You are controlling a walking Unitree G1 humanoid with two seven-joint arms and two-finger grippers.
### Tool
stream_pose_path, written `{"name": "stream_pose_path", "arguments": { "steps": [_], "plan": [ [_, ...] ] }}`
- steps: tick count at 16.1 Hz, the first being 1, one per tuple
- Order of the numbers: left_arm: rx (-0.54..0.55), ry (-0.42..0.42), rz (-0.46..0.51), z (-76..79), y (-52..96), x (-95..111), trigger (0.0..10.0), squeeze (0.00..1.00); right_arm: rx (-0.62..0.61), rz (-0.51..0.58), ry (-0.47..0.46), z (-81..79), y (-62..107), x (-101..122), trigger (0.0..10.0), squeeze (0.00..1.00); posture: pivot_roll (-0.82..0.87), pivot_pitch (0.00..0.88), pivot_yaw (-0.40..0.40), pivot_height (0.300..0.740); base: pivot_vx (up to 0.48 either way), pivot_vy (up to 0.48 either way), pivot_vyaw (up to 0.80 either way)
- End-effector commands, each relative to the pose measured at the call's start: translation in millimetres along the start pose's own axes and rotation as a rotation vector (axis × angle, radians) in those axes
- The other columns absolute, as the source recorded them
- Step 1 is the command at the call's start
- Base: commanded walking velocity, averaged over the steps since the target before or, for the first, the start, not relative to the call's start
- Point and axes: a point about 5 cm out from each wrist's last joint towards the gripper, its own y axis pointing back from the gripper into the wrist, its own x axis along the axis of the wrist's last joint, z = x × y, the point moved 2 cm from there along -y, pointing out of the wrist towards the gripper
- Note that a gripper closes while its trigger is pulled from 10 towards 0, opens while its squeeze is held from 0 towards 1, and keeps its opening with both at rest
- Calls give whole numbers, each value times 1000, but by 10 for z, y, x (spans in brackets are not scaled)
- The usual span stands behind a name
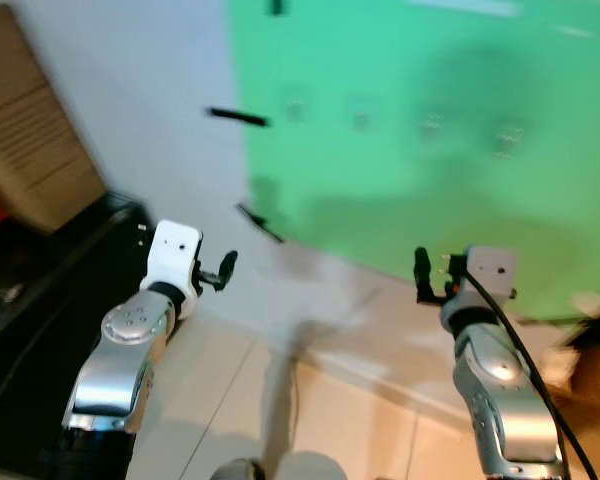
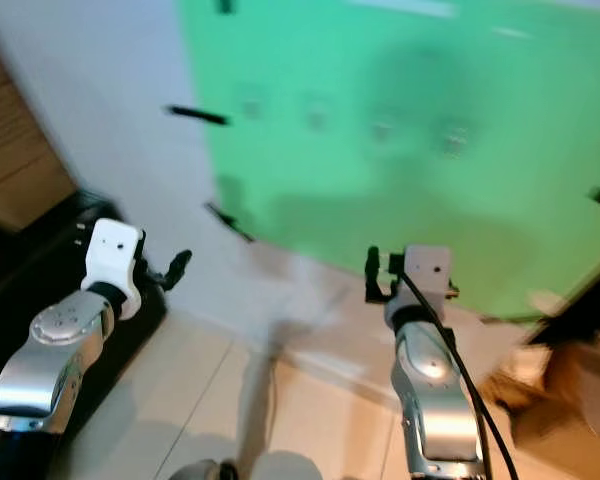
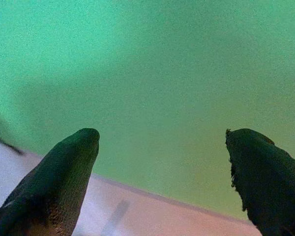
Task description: Hang keys on a hook
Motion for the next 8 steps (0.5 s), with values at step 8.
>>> {"name": "stream_pose_path", "arguments": {
  "steps": [8],
  "plan": [
    [72,-86,64,-87,0,77,10000,745,29,-36,11,-89,-20,-33,10000,1000,-36,0,27,740,0,0,800]
  ]
}}
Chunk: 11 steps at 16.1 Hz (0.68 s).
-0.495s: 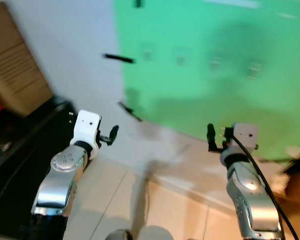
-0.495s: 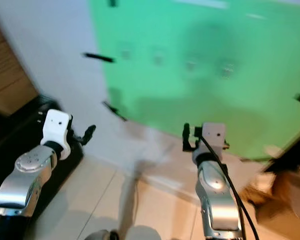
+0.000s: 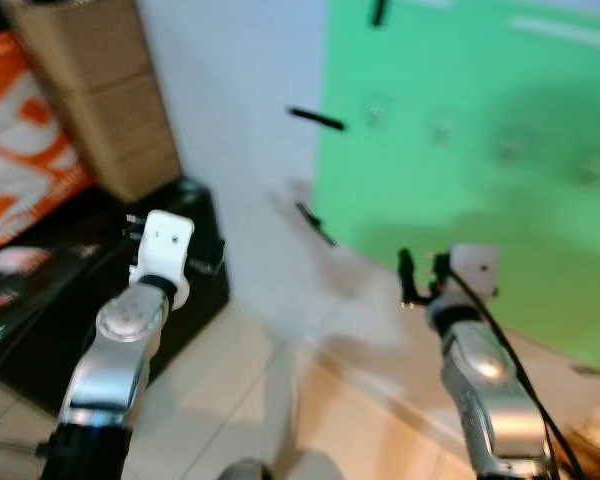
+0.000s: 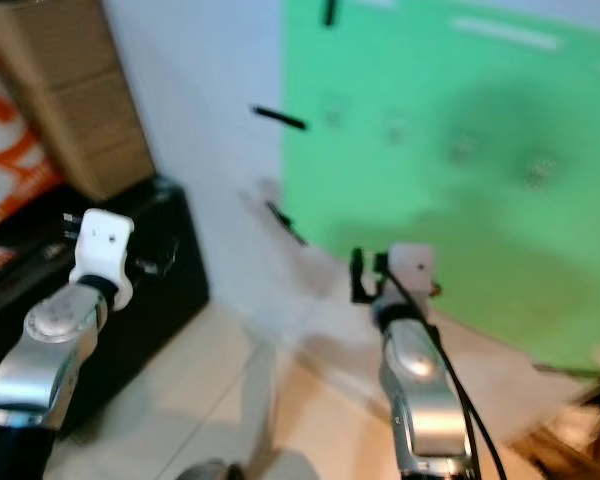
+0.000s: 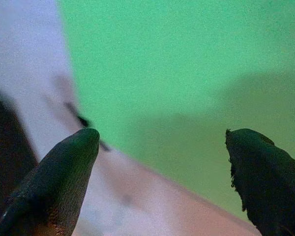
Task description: Hang keys on a hook
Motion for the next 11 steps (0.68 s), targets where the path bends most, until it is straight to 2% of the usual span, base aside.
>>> {"name": "stream_pose_path", "arguments": {
  "steps": [1,3,6,8,9,10,11],
  "plan": [
    [0,-24,5,7,17,-8,10000,745,-13,-6,9,30,-16,-4,10000,1000,-36,0,27,740,0,0,800],
    [-1,-3,18,7,32,-9,10000,757,-23,-6,30,51,-17,14,10000,1000,-38,0,26,740,0,0,800],
    [18,-34,56,0,34,18,10000,792,-39,6,57,68,-31,43,10000,1000,-38,0,21,740,0,0,800],
    [4,-30,59,8,35,19,10000,808,-150,-4,131,135,-48,53,10000,1000,-41,0,15,740,0,0,0],
    [0,-29,59,14,38,22,10000,831,-172,-28,132,159,-47,19,10000,1000,-39,0,14,740,0,0,0],
    [-14,-34,66,33,46,33,10000,878,-127,-24,78,132,-42,7,10000,0,-30,0,5,740,247,0,0],
    [-17,-35,69,37,50,35,10000,878,-118,-14,72,124,-38,16,10000,0,-29,0,3,740,247,0,0]
  ]
}}
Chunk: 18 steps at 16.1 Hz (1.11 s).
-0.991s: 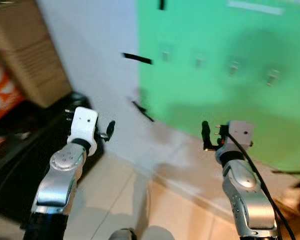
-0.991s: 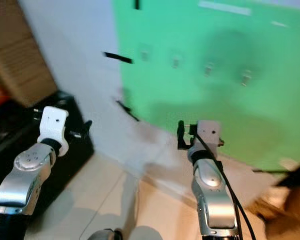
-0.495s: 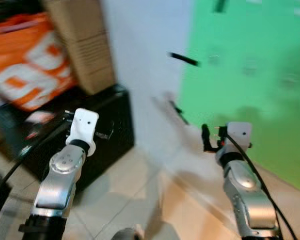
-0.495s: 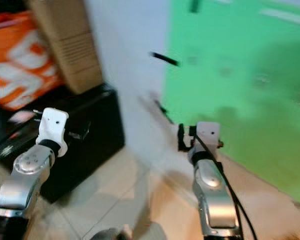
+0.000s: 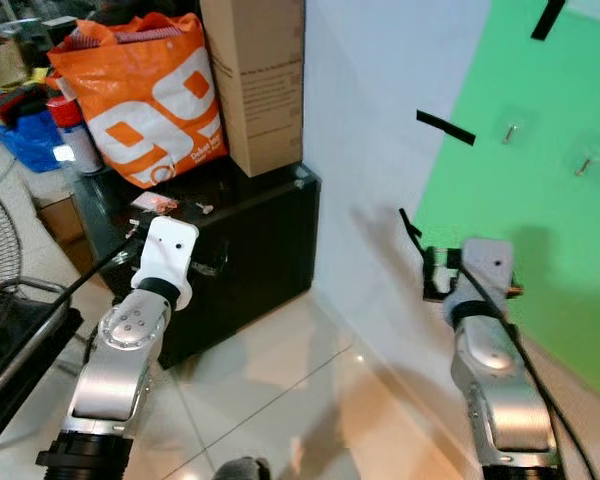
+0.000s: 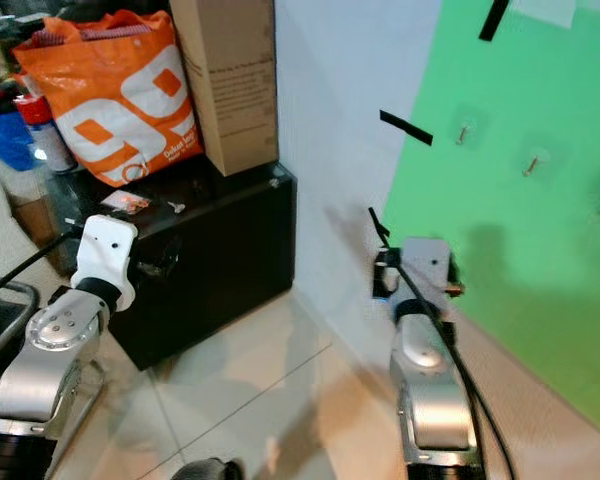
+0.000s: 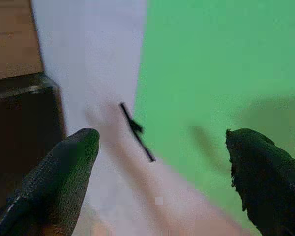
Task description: Hang keys on a hook
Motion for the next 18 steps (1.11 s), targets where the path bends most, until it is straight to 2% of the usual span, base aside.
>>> {"name": "stream_pose_path", "arguments": {
  "steps": [1,3,5,6,10,12,14,18],
  "plan": [
    [-8,2,17,7,19,29,10000,878,14,42,19,-19,-8,44,10000,0,-27,0,0,740,255,0,0],
    [-7,21,10,9,31,17,10000,878,-10,48,35,-12,-20,53,10000,0,-26,0,-4,740,268,0,0],
    [-8,22,10,2,41,16,10000,882,113,11,-120,-92,6,34,10000,0,-20,0,-7,740,289,0,0],
    [-9,24,9,1,45,14,10000,886,111,14,-132,-85,8,38,10000,0,-19,0,-8,740,296,0,0],
    [-17,31,8,17,51,13,10000,929,115,14,-121,-72,-11,35,10000,0,-18,0,-12,740,294,0,0],
    [-22,36,7,22,53,11,10000,929,132,10,-148,-90,-14,38,10000,0,-18,0,-12,740,292,0,0],
    [-29,38,7,26,59,10,10000,922,168,-5,-214,-140,-12,31,10000,0,-13,0,-17,740,296,0,0],
    [-38,40,4,35,68,-1,10000,925,165,9,-160,-145,-12,40,10000,0,-16,0,-17,740,296,0,0]
  ]
}}
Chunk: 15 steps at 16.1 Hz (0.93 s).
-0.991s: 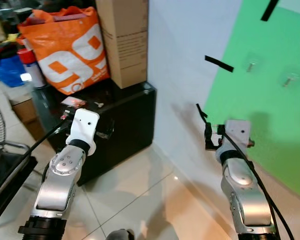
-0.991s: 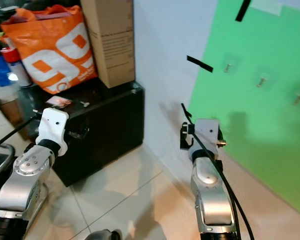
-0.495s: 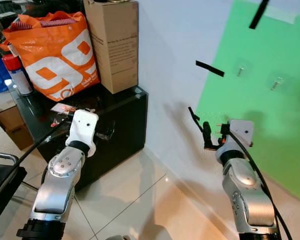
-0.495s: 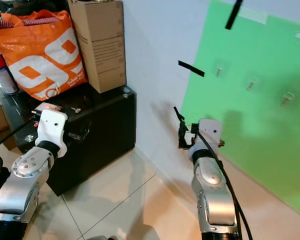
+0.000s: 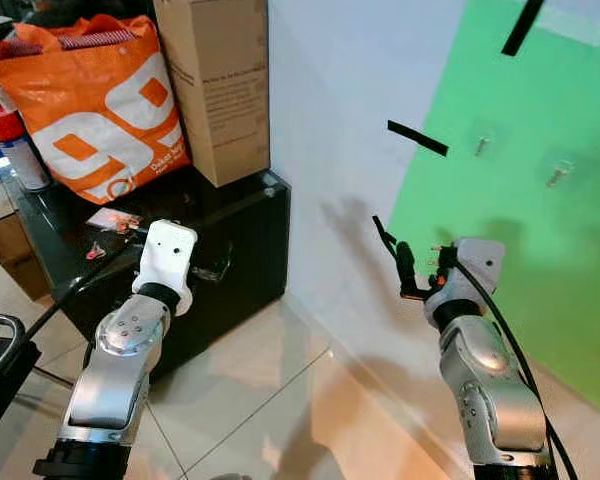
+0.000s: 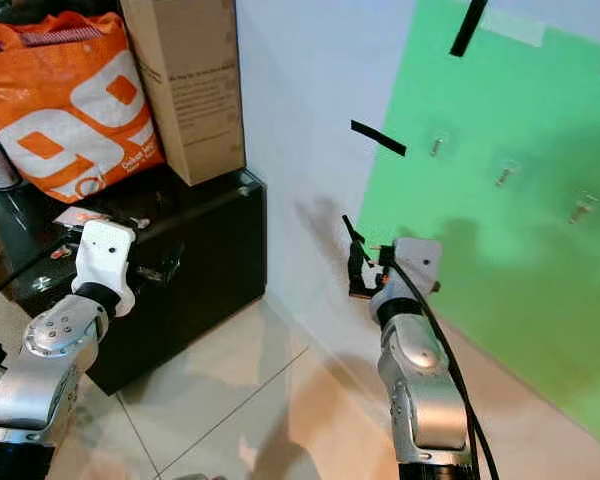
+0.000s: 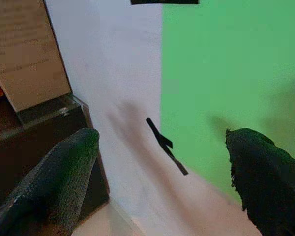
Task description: Hang keys on a hook
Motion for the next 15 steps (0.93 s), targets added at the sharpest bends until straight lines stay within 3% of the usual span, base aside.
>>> {"name": "stream_pose_path", "arguments": {
  "steps": [1,5,7,9,13,15],
  "plan": [
    [-7,0,1,0,15,14,10000,929,-29,2,68,44,-14,-2,10000,0,-16,0,-17,740,304,0,0],
    [-10,3,0,6,19,8,10000,937,-54,33,74,92,-19,39,10000,0,-14,0,-20,740,307,0,0],
    [-11,3,2,12,29,11,10000,949,10,25,32,14,-31,48,10000,0,-7,0,-29,740,322,0,0],
    [-12,5,2,13,34,13,10000,945,-2,31,87,-8,-31,52,10000,0,-6,0,-30,740,345,0,681],
    [-15,4,4,16,33,18,10000,949,-26,15,-12,24,-43,30,10000,0,-6,0,-28,740,357,0,200],
    [-16,4,4,18,32,20,10000,949,-38,15,-19,39,-44,30,10000,0,-7,0,-27,740,354,0,0]
  ]
}}
